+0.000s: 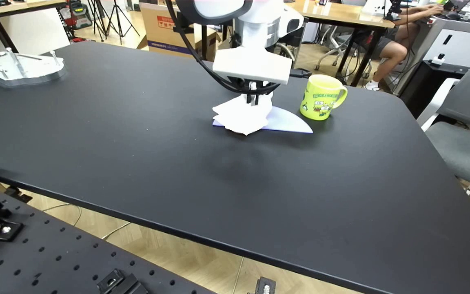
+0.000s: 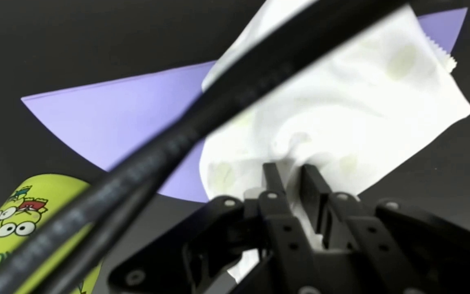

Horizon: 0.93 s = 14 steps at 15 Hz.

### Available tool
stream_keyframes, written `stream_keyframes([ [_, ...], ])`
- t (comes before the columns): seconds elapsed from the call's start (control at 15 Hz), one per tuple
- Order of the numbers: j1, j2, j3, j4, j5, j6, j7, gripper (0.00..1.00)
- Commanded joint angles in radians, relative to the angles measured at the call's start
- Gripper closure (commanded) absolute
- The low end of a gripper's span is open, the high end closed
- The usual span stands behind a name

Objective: Unhang the cloth from the stand,hang it back up and hang it again

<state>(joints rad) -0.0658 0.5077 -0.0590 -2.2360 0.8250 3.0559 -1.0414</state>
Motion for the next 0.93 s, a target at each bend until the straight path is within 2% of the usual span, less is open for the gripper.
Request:
stream_keyframes([
  [0.0,-0.016,-0.047,0.006,-0.018,0.002,-0.010,-0.022,1.00],
  [0.33,0.002,-0.124,-0.024,-0.057,-0.011,-0.033,-0.003,1.00],
  [0.6,0.048,-0.225,-0.075,-0.111,-0.041,-0.052,0.046,1.00],
  [0.73,0.100,-0.283,-0.131,-0.143,-0.096,-0.076,0.114,1.00],
  [0.8,0.048,-0.323,-0.086,-0.173,-0.228,-0.067,0.225,1.00],
  [0.87,0.055,-0.351,-0.099,-0.188,-0.301,-0.075,0.285,1.00],
])
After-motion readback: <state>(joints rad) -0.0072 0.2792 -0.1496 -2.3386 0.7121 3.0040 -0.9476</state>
